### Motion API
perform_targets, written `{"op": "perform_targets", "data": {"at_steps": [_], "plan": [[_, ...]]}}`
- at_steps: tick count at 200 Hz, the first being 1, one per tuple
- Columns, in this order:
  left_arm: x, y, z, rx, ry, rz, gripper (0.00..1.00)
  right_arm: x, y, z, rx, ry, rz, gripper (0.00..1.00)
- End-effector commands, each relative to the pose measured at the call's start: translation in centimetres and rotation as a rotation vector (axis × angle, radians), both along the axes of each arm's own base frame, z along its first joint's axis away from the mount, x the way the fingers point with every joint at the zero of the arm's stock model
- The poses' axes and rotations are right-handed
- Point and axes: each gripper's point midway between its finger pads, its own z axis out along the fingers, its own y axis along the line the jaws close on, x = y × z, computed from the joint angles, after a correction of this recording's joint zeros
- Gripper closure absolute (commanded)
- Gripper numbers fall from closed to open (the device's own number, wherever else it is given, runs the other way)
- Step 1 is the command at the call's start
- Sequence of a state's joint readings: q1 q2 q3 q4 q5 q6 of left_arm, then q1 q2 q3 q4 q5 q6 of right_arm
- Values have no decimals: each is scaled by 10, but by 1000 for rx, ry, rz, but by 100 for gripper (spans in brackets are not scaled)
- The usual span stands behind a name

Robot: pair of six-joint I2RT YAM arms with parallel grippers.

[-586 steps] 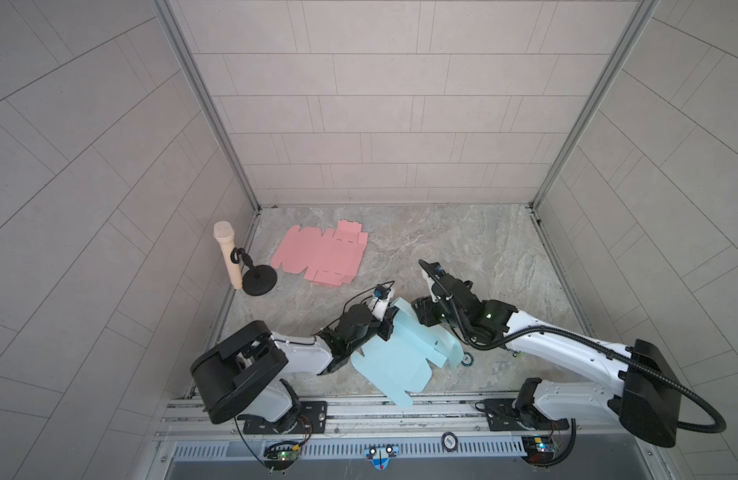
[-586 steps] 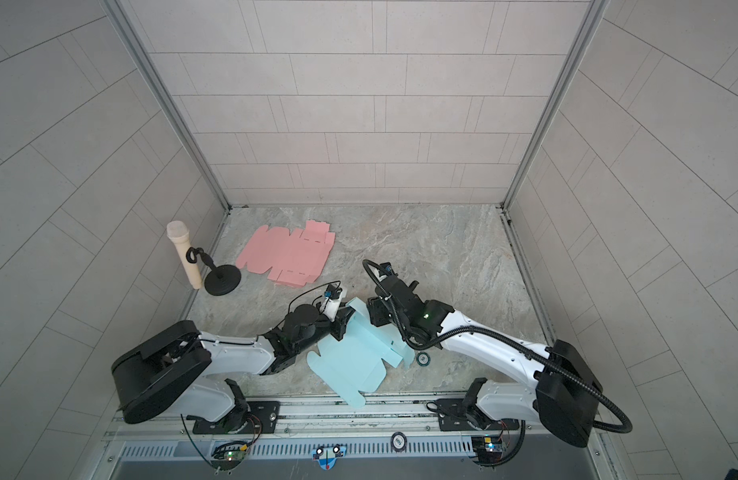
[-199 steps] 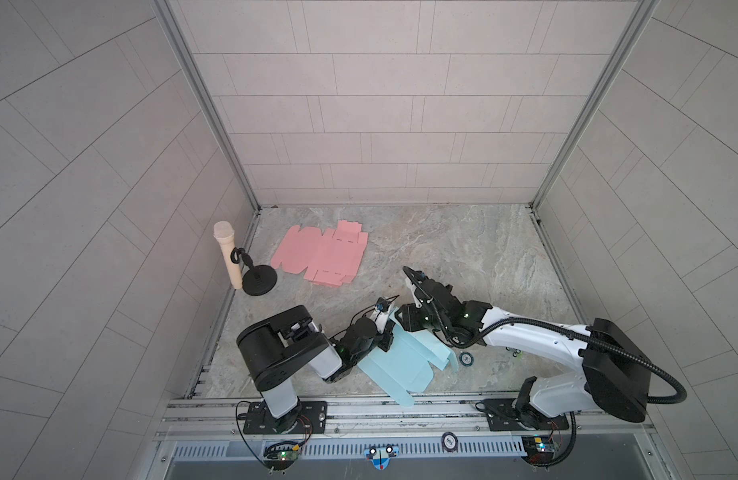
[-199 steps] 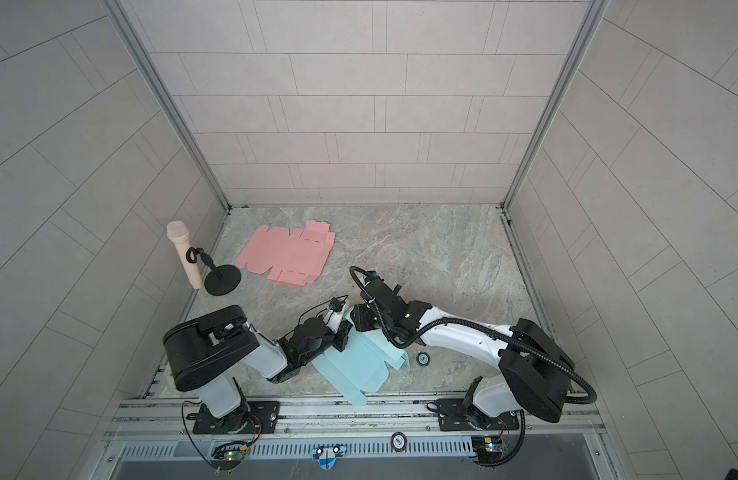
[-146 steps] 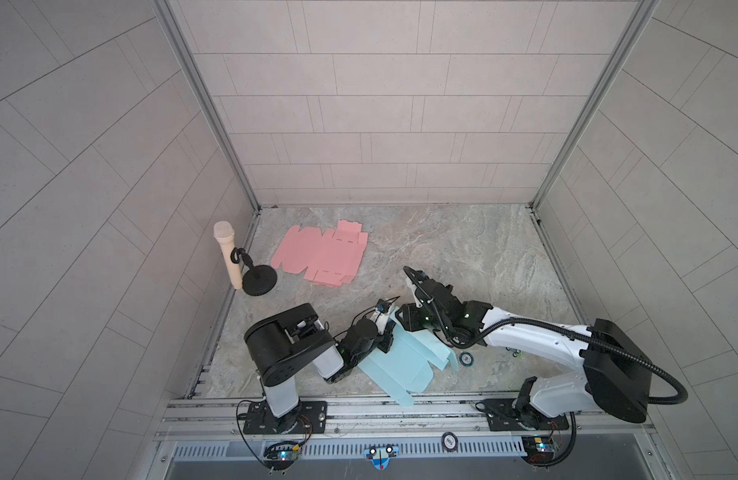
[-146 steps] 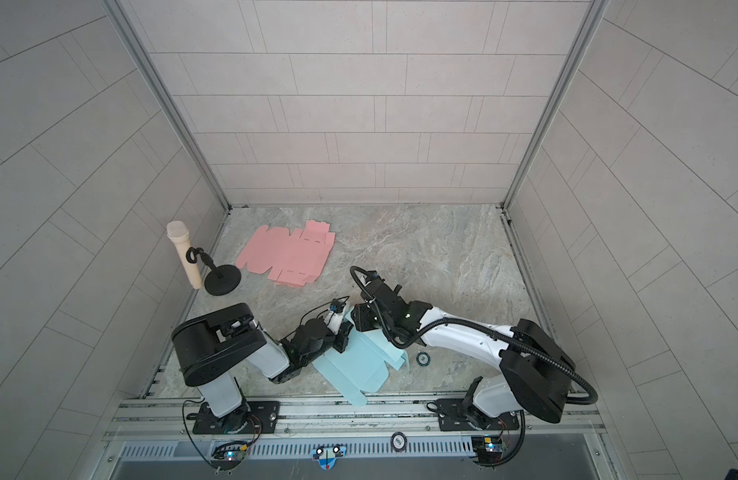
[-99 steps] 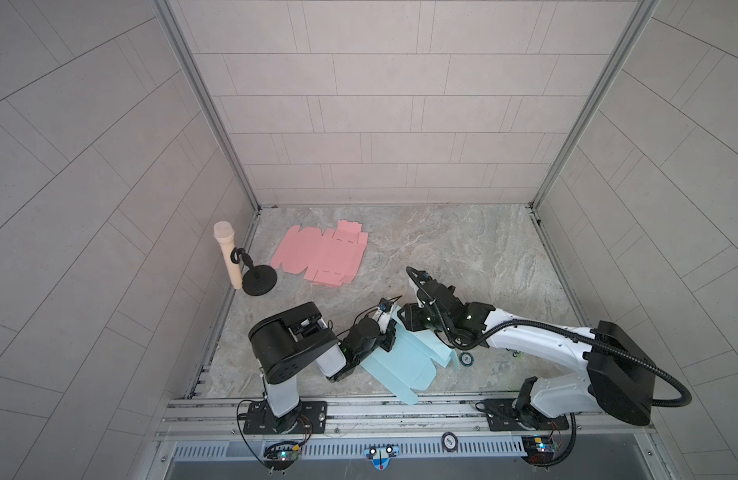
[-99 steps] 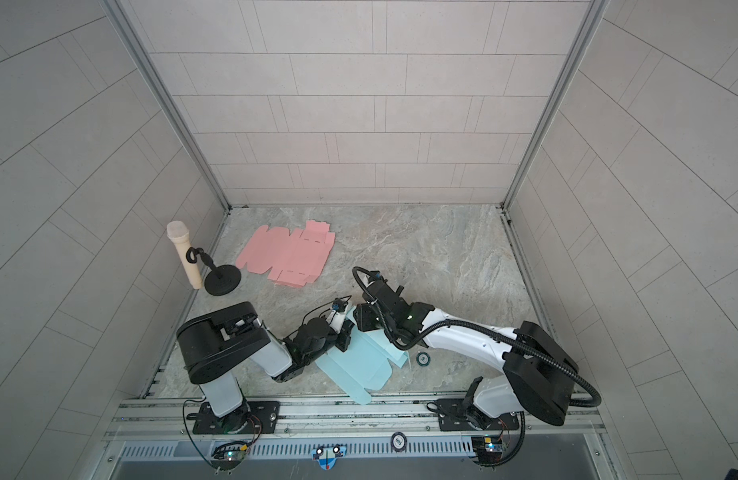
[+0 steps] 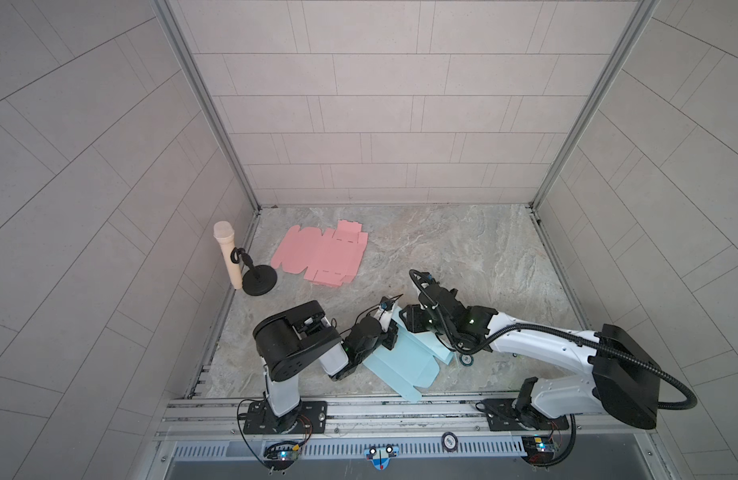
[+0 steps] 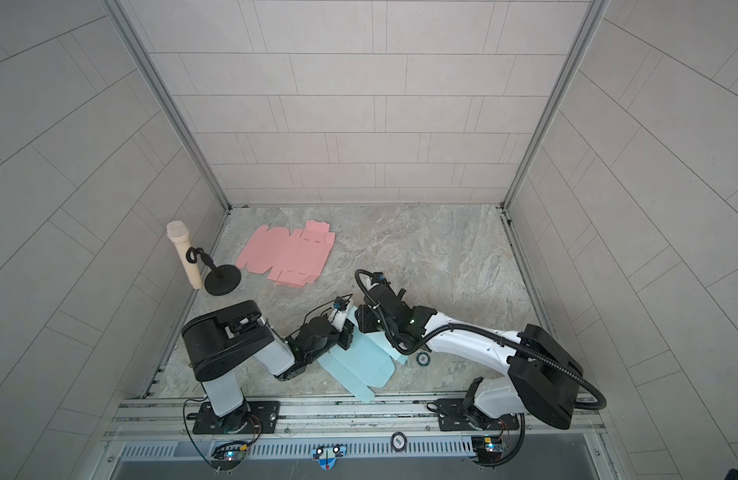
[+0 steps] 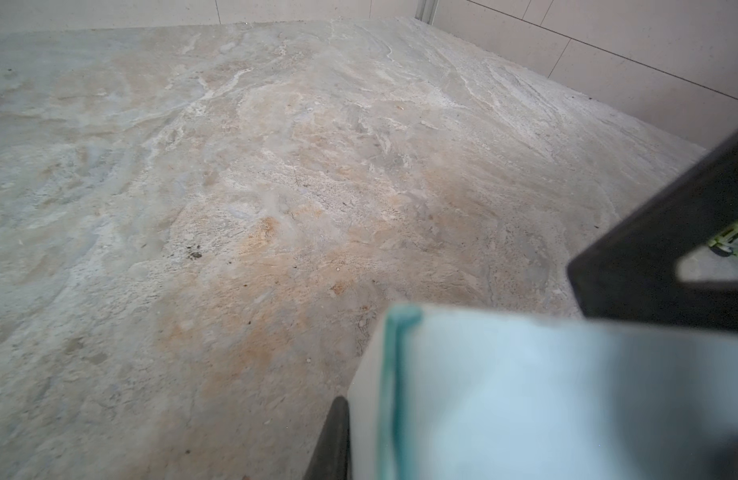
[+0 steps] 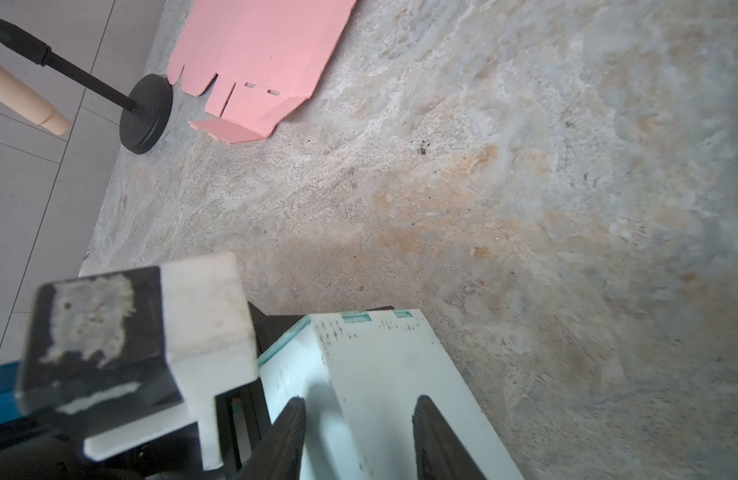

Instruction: Fold the paper box

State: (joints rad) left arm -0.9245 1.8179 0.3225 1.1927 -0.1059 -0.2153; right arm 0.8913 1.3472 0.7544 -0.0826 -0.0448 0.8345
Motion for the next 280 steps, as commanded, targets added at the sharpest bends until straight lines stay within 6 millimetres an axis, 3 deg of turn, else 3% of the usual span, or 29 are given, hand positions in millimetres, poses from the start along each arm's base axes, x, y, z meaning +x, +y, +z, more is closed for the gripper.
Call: {"op": "perform_targets", "data": {"at_steps": [1,37,105,167,210,239,280], "plan": [[6,0,6,-34,-9,33,89,-12,-13,-17,-52,50,-23,55],[3,8,7,-45,-11,49,77,-11,-15,-16,-54,46,-30,56],[-3,12,13,-63,-14,36,74,-13,-22,-18,-63,44,-52,56],[-8,1,30,-73,-38,-2,76,-12,-19,-13,-47,39,-51,56],[-12,-3,33,-90,-39,-7,87,-12,-18,-10,-32,36,-51,56],[-14,4,42,-98,-36,9,91,-12,-21,13,-36,3,-40,56],[-10,23,50,-33,53,117,94,-15,-47,95,-119,-185,-35,57]]}}
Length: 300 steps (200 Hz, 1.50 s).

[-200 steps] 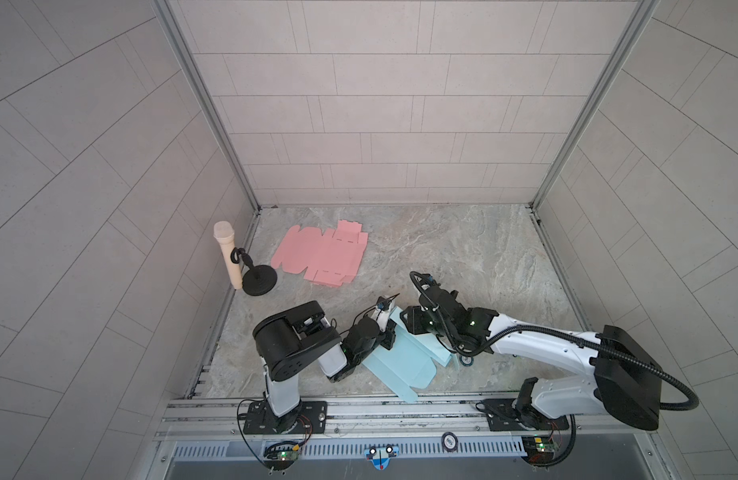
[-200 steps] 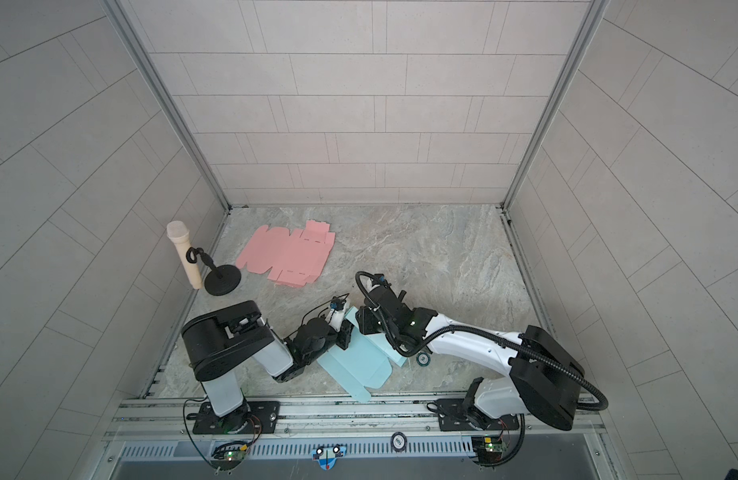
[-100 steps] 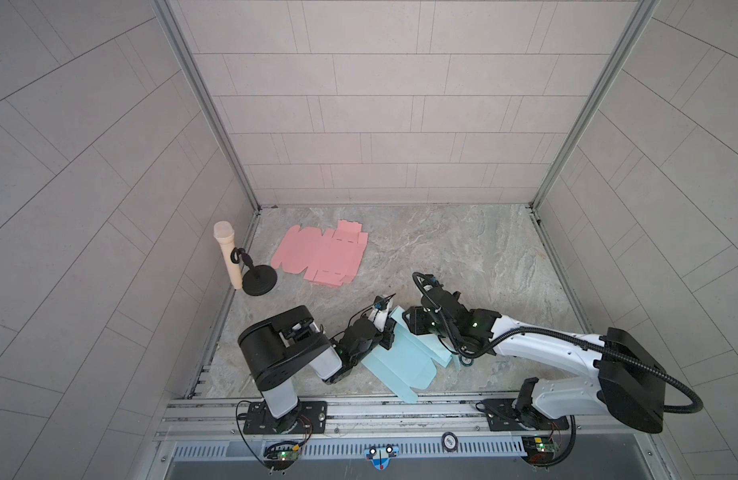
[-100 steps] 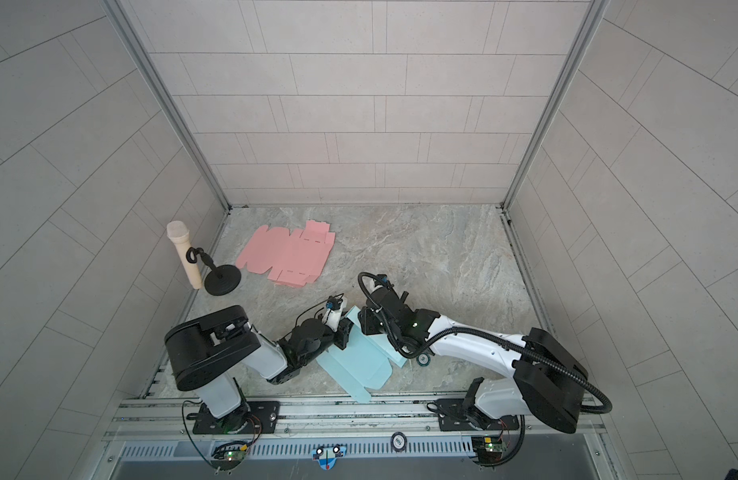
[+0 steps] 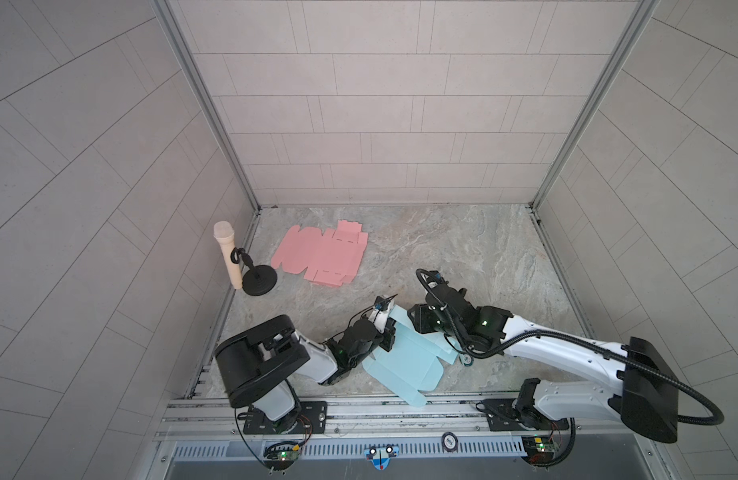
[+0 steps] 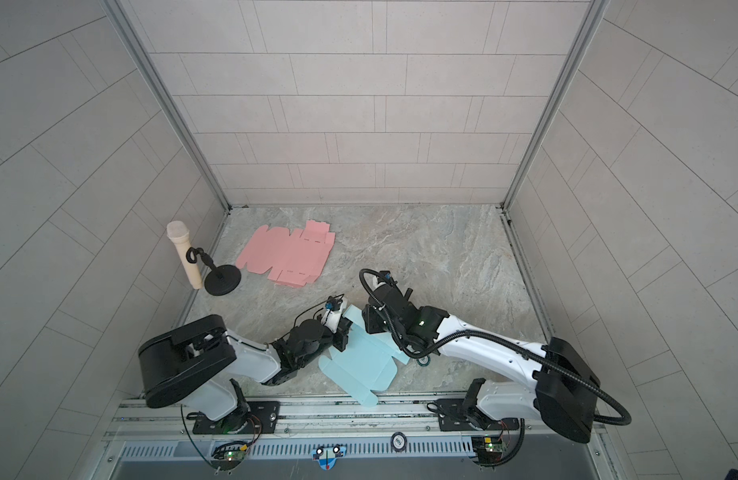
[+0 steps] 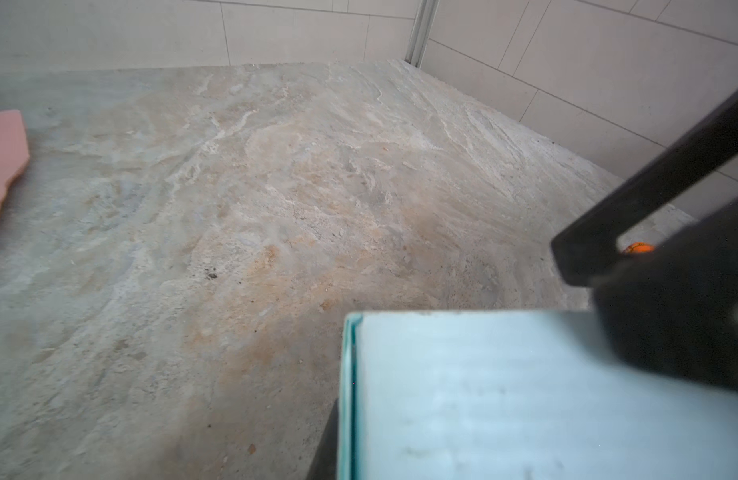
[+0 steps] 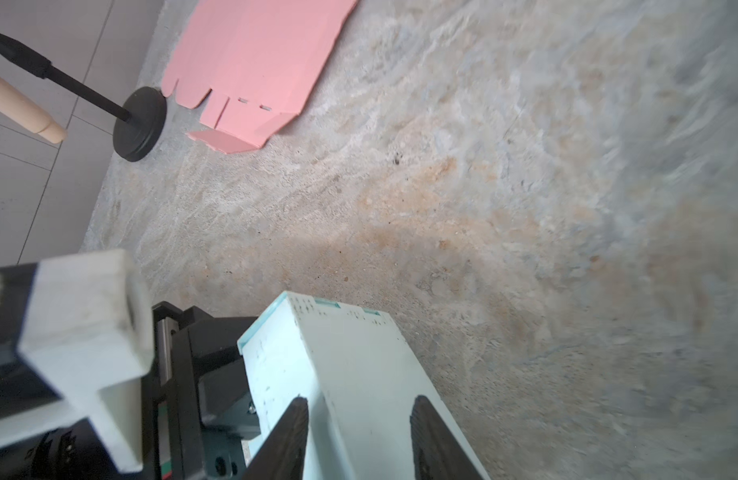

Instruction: Fold the paper box

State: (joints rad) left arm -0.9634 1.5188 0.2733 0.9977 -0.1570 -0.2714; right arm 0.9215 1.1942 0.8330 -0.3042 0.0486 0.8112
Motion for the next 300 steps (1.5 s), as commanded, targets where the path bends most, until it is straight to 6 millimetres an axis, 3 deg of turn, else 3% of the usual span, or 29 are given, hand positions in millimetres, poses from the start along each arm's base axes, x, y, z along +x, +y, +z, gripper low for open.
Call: {"op": "perform_targets", "data": {"at_steps": [1,38,79,99,211,300], "plan": [[4,13,3,40,72,88,94,-5,-25,50,-77,-121,-12,57],[3,31,26,96,146,170,95,-20,-39,95,-103,-248,11,69],[8,59,52,91,216,304,97,-29,-40,123,-124,-336,16,90],[9,66,62,94,224,342,98,-26,-43,120,-168,-339,-8,95],[10,80,83,-46,284,388,100,-11,-32,85,-234,-326,-66,95],[-4,75,96,-135,289,303,99,-2,8,94,-158,-311,-3,94]]}}
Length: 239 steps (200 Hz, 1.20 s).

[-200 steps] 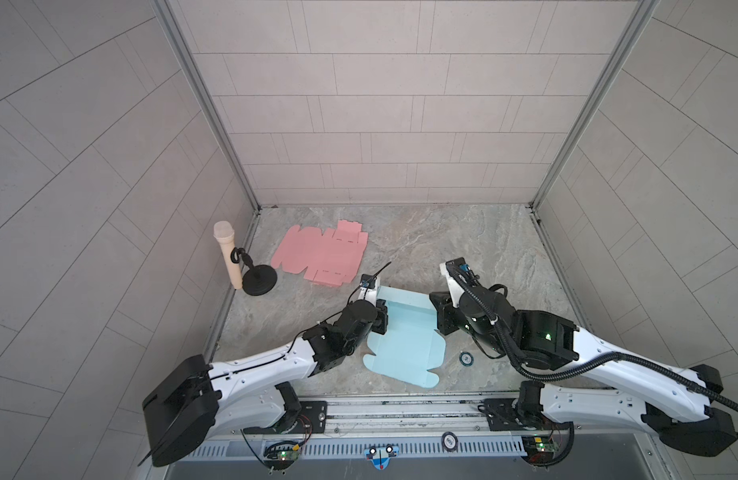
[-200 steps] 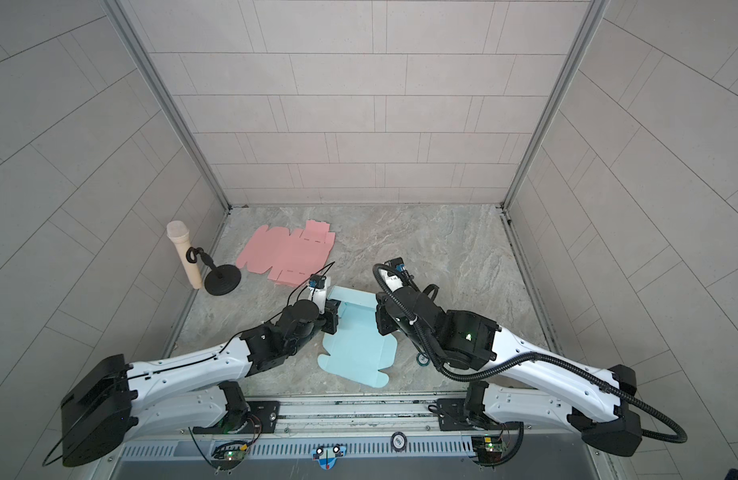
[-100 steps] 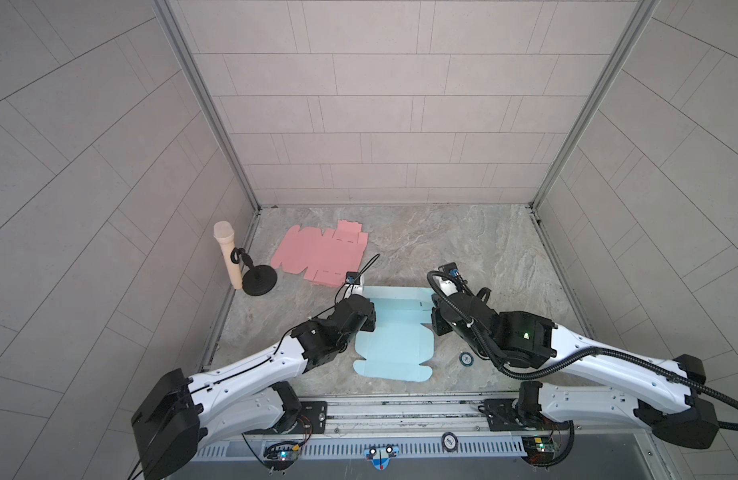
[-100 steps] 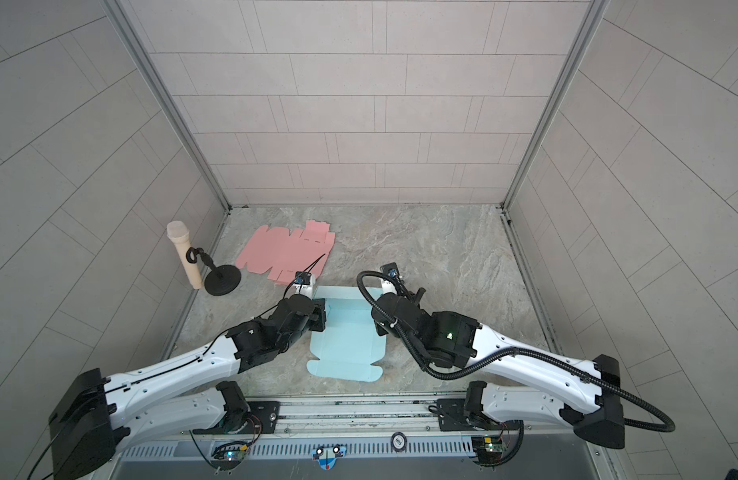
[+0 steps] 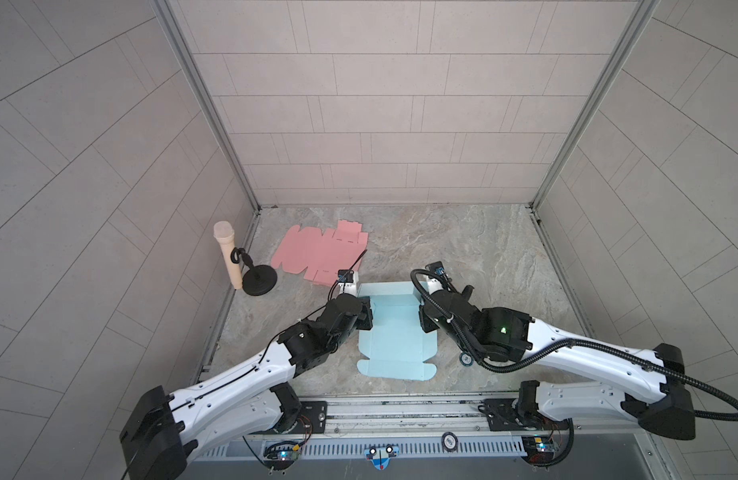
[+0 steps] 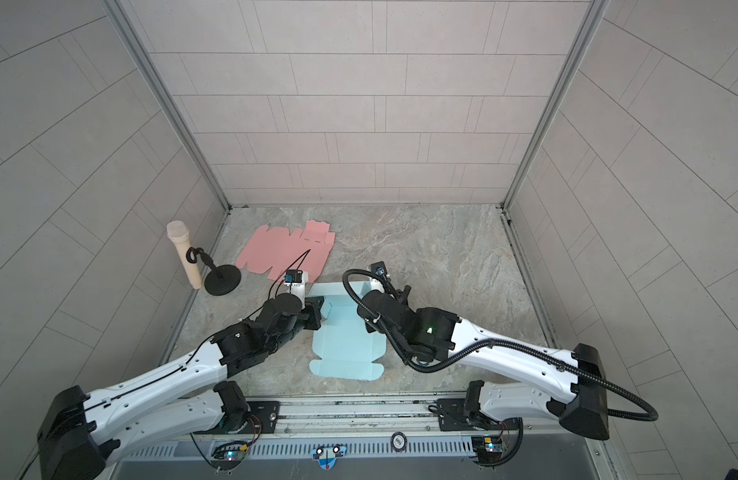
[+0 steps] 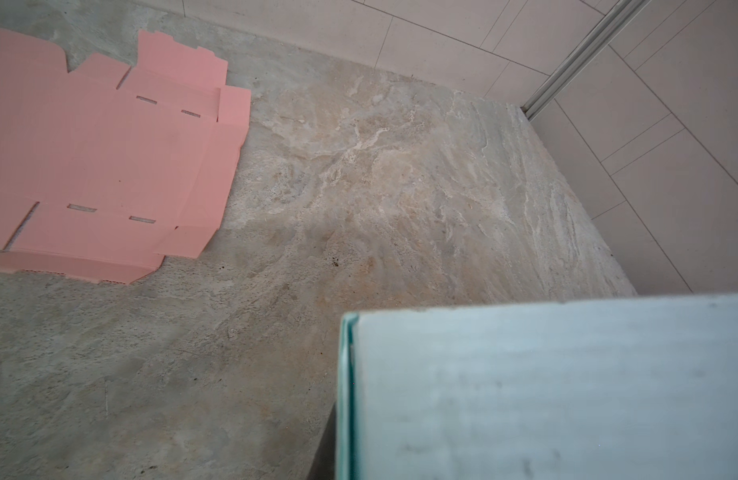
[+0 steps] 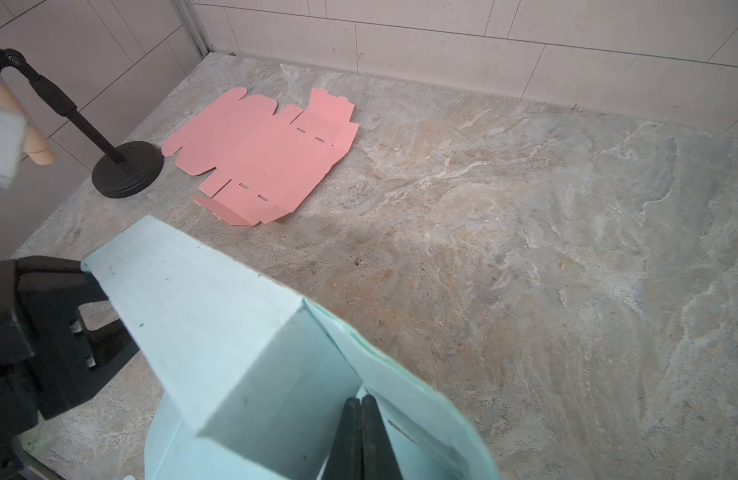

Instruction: Fold the paper box

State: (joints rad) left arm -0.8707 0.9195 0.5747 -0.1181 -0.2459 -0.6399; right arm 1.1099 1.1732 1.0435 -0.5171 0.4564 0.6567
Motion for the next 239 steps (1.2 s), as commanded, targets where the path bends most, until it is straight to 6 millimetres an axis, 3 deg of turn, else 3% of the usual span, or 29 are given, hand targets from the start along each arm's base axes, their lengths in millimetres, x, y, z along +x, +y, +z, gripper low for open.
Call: {"op": "perform_targets", "data": {"at_steps": [1,32,69,92,138,176,209,239], "plan": [[-4,-1,8,-54,-11,-15,99,2,16,18,73,-4,25,94],[-6,5,18,-125,-16,-24,99,-7,21,43,179,-48,107,87],[-2,25,29,-197,-9,-20,99,-31,7,68,313,-138,232,55],[2,31,39,-234,-12,-23,100,-43,-2,72,369,-161,276,46],[2,25,76,-344,-63,-104,100,-38,-22,65,597,-201,209,42],[-3,16,98,-410,-131,-175,100,-35,-12,73,713,-244,248,42],[-5,12,101,-419,-135,-202,100,-36,2,89,732,-251,301,43],[-6,13,98,-415,-128,-198,100,-40,3,105,795,-283,330,43]]}}
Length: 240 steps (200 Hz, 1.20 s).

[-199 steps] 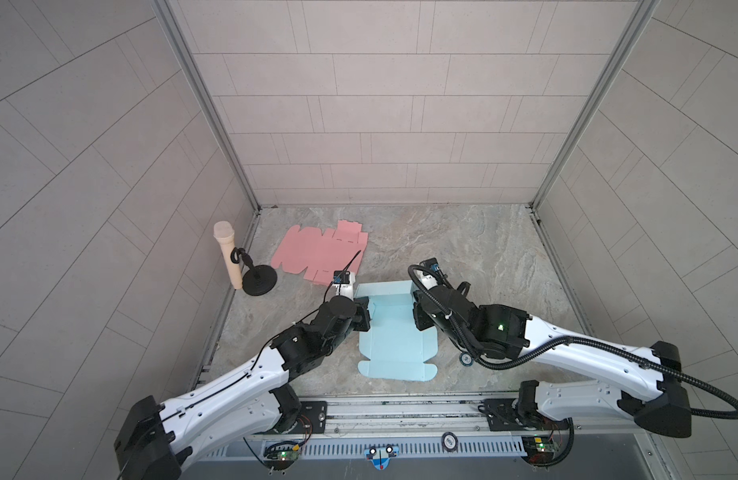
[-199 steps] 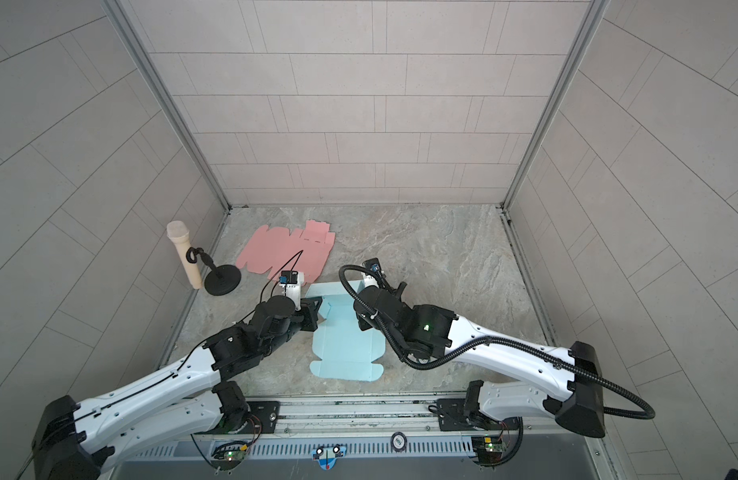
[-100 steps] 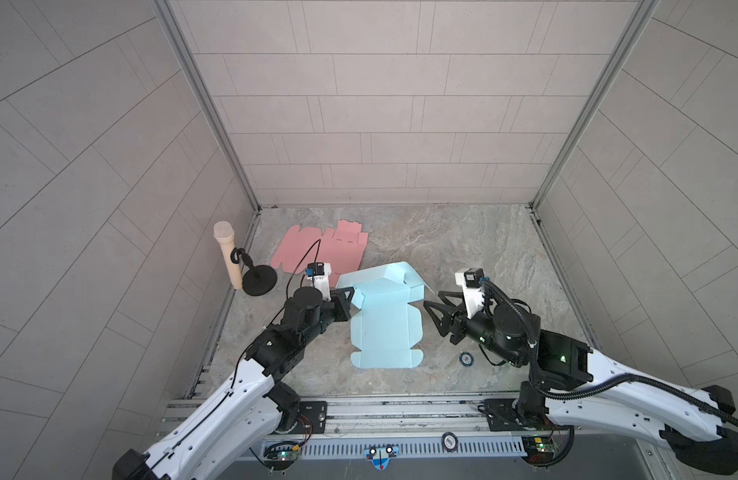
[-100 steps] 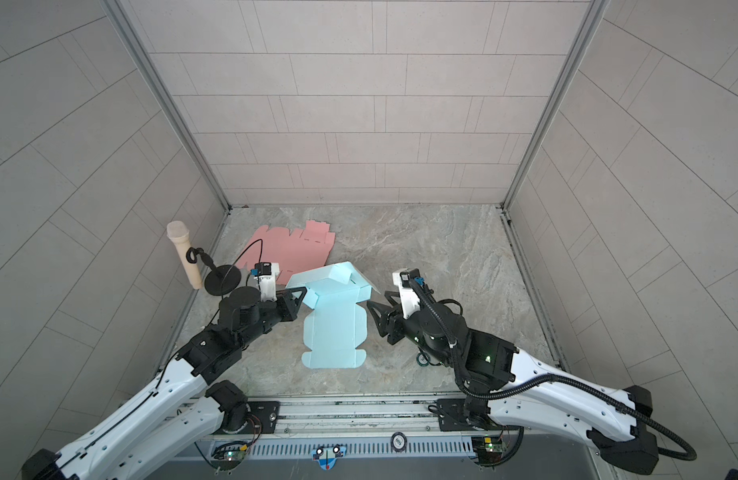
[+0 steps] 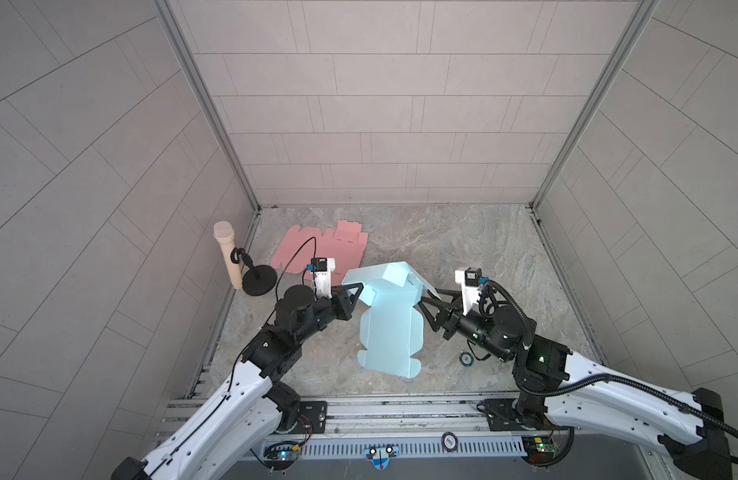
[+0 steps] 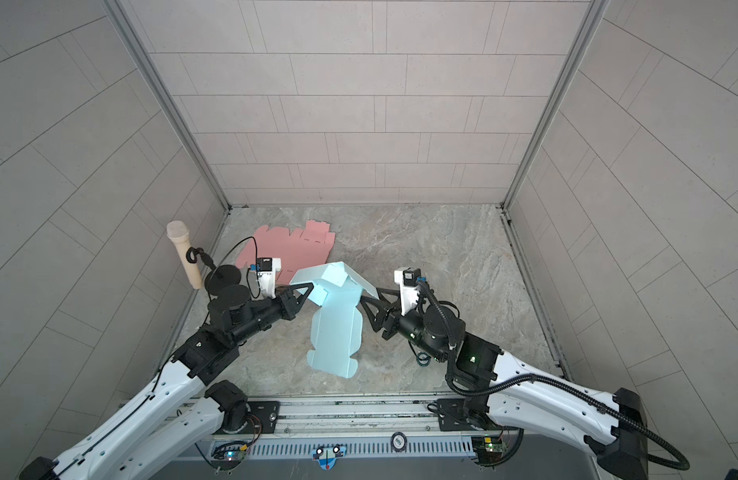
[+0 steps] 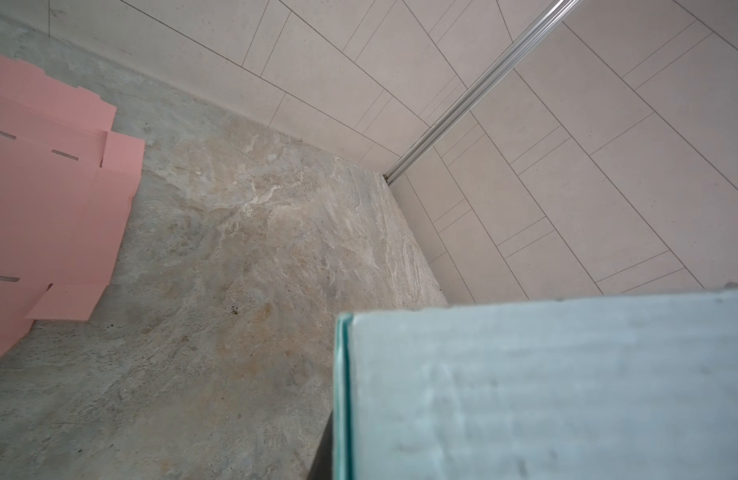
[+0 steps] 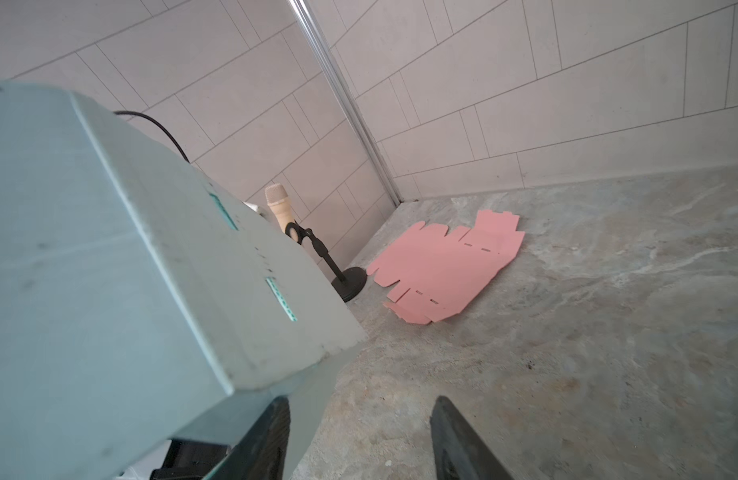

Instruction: Fold the paper box

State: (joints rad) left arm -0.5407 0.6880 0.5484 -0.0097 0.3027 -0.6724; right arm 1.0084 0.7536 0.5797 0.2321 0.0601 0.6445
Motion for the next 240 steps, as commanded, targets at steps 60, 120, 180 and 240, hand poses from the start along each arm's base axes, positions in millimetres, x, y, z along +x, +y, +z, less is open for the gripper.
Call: {"op": "perform_targets", "data": {"at_steps": [60,120,180,240], "plan": [[-4,-3,19,-23,-50,-33,100,3,8,24,91,-10,13,46],[-2,-4,10,-1,-16,-31,100,10,4,7,24,56,-40,50],[13,17,3,47,16,-21,100,-23,-36,15,-260,-50,21,48],[9,11,-15,158,81,-128,99,-14,-55,27,-329,-78,-13,52]]}}
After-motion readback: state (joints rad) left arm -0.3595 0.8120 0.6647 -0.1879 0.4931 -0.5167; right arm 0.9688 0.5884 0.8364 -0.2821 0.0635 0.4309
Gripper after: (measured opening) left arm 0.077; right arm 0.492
